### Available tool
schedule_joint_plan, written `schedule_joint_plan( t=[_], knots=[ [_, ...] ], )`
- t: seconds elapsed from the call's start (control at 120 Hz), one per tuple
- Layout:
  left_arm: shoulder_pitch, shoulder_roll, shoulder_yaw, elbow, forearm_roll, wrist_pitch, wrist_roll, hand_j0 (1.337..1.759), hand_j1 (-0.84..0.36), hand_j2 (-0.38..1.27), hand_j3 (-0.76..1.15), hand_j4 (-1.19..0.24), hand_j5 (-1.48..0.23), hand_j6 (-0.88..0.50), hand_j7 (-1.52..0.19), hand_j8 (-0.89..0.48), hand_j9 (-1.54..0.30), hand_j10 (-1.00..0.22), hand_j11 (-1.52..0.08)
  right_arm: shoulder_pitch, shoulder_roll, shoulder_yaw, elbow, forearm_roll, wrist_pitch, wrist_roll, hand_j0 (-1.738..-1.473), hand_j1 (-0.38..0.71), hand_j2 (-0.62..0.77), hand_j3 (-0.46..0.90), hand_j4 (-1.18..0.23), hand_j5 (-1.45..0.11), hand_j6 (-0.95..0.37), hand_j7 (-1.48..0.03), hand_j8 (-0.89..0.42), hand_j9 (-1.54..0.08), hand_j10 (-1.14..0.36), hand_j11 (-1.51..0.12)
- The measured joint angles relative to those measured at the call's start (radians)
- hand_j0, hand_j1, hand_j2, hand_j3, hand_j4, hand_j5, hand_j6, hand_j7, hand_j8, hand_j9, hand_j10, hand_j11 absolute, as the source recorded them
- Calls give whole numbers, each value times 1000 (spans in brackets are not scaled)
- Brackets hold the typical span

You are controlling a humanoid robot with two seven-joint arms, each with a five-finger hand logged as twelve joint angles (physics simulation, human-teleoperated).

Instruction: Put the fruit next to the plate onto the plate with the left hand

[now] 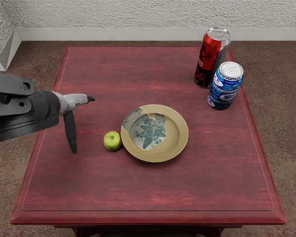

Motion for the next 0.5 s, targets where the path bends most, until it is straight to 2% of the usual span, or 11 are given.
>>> schedule_joint_plan(
  t=[0.358,0.5],
  knots=[
    [-1,-157,19,-1,-4,110,7,1658,339,2,0,-10,-12,-11,-12,-10,-12,-10,-12,0,0,0,0,0,0,0,-1658,-331,-3,0,-15,-20,-15,-20,-15,-20,-15,-20],
    [7,-165,24,0,-4,145,7,1658,338,3,0,-11,-13,-11,-13,-11,-13,-11,-13,0,0,0,0,0,0,0,-1658,-331,-3,0,-15,-20,-15,-20,-15,-20,-15,-20]
  ],
)
